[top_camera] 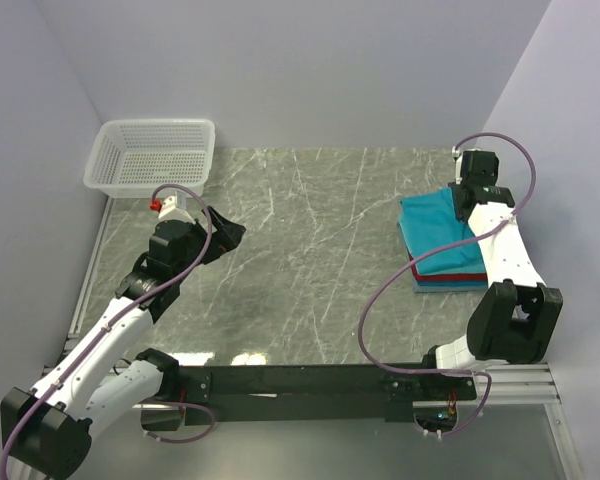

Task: Fold and stack the t-shirts
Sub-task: Neatly place the folded tshirt to the corner, then reset both grippers

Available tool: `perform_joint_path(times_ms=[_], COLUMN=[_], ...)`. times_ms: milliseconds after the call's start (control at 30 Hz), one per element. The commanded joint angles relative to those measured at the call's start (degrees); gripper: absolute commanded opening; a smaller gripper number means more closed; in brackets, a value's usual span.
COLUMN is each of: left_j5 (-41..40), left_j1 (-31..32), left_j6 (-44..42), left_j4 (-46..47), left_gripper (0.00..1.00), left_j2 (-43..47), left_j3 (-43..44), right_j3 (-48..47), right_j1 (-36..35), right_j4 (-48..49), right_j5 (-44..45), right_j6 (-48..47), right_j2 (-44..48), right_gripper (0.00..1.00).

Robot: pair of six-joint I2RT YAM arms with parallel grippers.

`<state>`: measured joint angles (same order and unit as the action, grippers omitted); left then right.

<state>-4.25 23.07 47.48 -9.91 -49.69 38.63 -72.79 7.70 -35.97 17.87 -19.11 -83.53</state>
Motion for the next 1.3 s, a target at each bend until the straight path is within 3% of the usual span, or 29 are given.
perform_joint_path(times_ms=[0, 33, 100, 167, 200, 700, 967, 1267], left_j5=[0.8, 0.9, 1.3, 1.5, 1.5, 1.8, 1.3, 0.0], left_j1=[0.0, 0.0, 0.0, 0.0, 0.0, 0.0, 0.1, 0.0], left_j6=[-0.1, 0.0, 0.0, 0.0, 0.2, 0.2, 0.2, 0.8], left_j4=[1.7, 1.5, 1.4, 1.0, 0.9, 0.1, 0.0, -1.1], left_gripper=[0.99, 0.99, 0.99, 0.99, 1.00, 0.99, 0.99, 0.99], left_j2=[-0.3, -0.4, -0.8, -1.0, -1.4, -1.7, -1.5, -0.1], left_j3=[0.3, 0.4, 0.5, 0.7, 0.8, 1.4, 1.3, 1.6], right_j3=[-0.2, -0.2, -0.5, -1.2, -1.4, -1.1, 10.9, 20.2], right_j1=[0.6, 0.6, 0.6, 0.6, 0.6, 0.6, 0.6, 0.6], right_j4=[1.9, 1.9, 1.8, 1.8, 2.5, 3.4, 10.8, 12.9], right_j5=[2.3, 2.8, 4.6, 5.9, 7.3, -2.4, -12.2, -19.7], right_j6=[3.8, 4.3, 5.5, 7.3, 8.0, 20.8, 27.6, 32.3], right_j2=[0.0, -0.1, -0.8, -1.3, -1.4, 7.6, 21.7, 33.2], right_gripper=[0.14, 0.34, 0.53, 0.79, 0.85, 0.90, 0.90, 0.91])
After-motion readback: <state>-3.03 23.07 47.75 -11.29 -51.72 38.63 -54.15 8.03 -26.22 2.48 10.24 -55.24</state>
